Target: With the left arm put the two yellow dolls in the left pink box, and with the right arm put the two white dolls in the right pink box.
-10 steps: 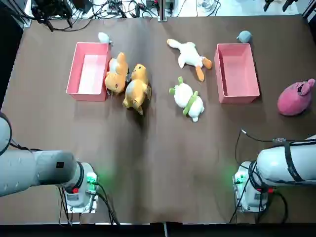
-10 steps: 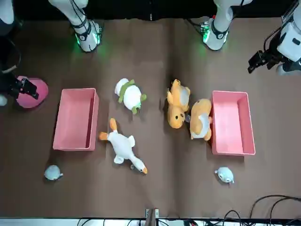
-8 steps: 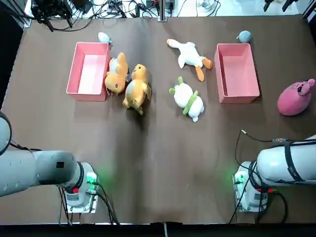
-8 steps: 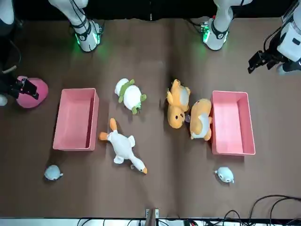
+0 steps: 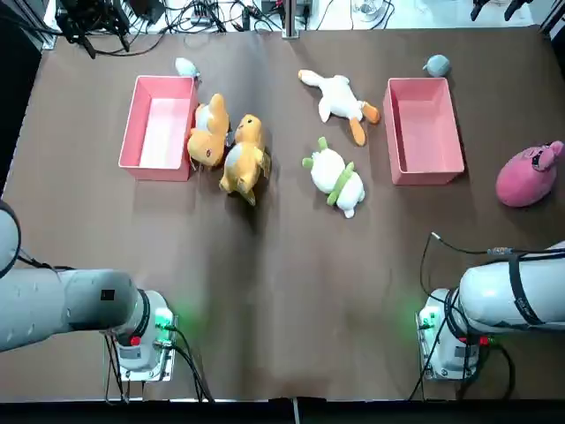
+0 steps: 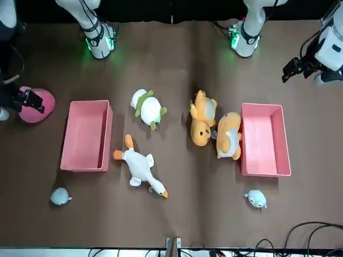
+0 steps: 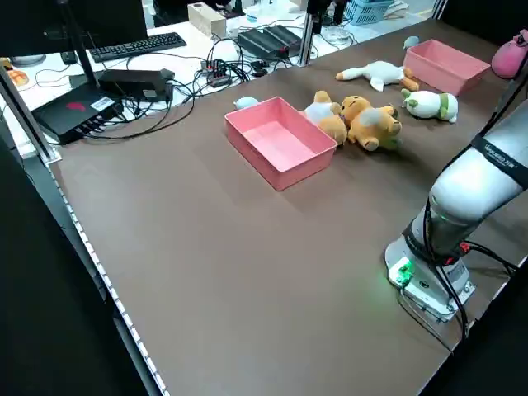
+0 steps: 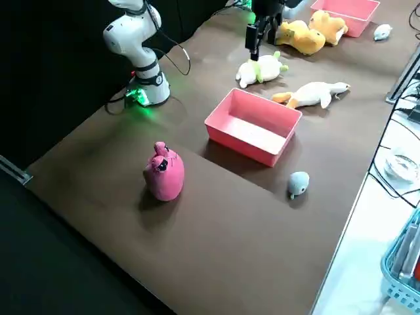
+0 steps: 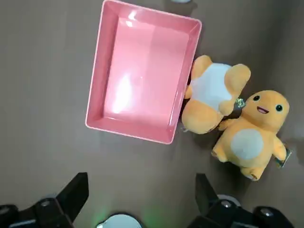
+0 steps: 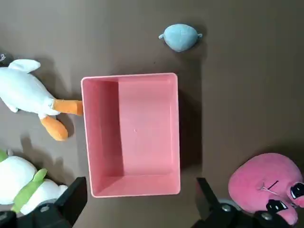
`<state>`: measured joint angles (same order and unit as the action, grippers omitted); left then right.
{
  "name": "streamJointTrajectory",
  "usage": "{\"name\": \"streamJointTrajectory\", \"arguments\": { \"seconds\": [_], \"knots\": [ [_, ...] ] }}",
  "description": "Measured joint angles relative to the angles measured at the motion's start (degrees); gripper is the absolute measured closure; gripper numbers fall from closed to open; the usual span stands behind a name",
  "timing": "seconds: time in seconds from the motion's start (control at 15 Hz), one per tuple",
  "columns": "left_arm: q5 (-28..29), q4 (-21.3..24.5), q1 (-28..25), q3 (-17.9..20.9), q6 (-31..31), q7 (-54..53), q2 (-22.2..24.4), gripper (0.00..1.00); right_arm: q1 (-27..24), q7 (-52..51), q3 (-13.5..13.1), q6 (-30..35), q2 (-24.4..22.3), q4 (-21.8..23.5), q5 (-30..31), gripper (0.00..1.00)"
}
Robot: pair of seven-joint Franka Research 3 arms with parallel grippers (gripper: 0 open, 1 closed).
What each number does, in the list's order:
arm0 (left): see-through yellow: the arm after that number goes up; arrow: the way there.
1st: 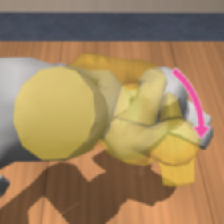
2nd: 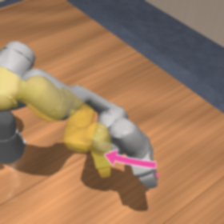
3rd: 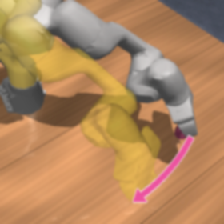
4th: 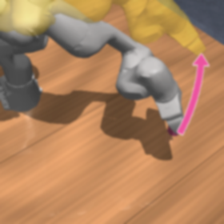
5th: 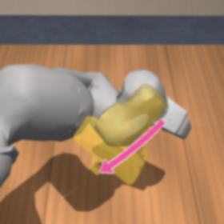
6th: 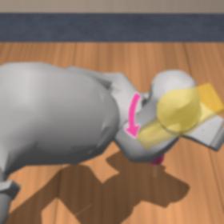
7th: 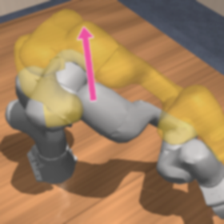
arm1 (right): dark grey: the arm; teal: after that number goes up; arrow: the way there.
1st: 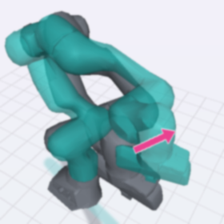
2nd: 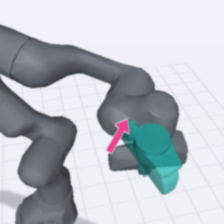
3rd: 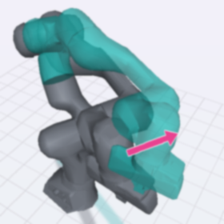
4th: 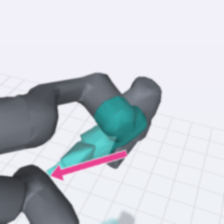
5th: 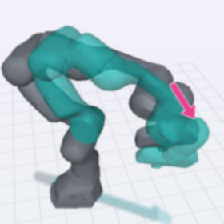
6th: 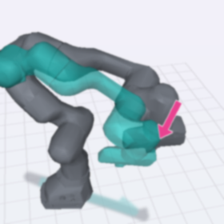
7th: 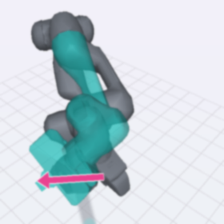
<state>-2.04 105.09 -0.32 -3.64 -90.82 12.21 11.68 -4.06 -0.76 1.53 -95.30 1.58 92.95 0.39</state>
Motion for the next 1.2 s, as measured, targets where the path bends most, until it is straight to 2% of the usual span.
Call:
{"name": "streamJointTrajectory", "arguments": {
  "seconds": [0.27,0.53,0.67,0.87,1.0,1.2],
  "knots": [
    [0.00,-0.28,0.02,0.03,0.00,-0.33,-1.96,0.01,1.63,-0.05,0.35,0.06,0.05,0.00,-0.21,0.00],
    [0.00,-2.63,1.40,-1.03,-0.17,-0.59,-9.11,0.01,9.84,-1.37,0.73,-0.22,0.64,1.92,-0.29,0.00],
    [0.00,-4.03,2.44,-1.32,-0.32,-0.43,-13.09,0.01,15.04,-1.40,1.00,-3.50,0.95,5.28,-0.30,0.00],
    [0.55,-5.08,4.43,-1.36,-0.40,-0.43,-17.46,0.01,21.03,-1.48,1.11,-11.77,1.41,13.23,-0.30,0.00],
    [2.98,-5.61,7.42,-1.38,-1.02,-0.34,-20.17,0.01,24.81,-1.59,1.11,-15.09,1.74,17.49,-0.29,0.00],
    [3.72,-5.85,11.94,-1.54,-4.58,0.43,-24.29,0.01,29.93,-1.65,1.11,-19.01,1.88,21.55,-0.29,0.00]
  ]
}}
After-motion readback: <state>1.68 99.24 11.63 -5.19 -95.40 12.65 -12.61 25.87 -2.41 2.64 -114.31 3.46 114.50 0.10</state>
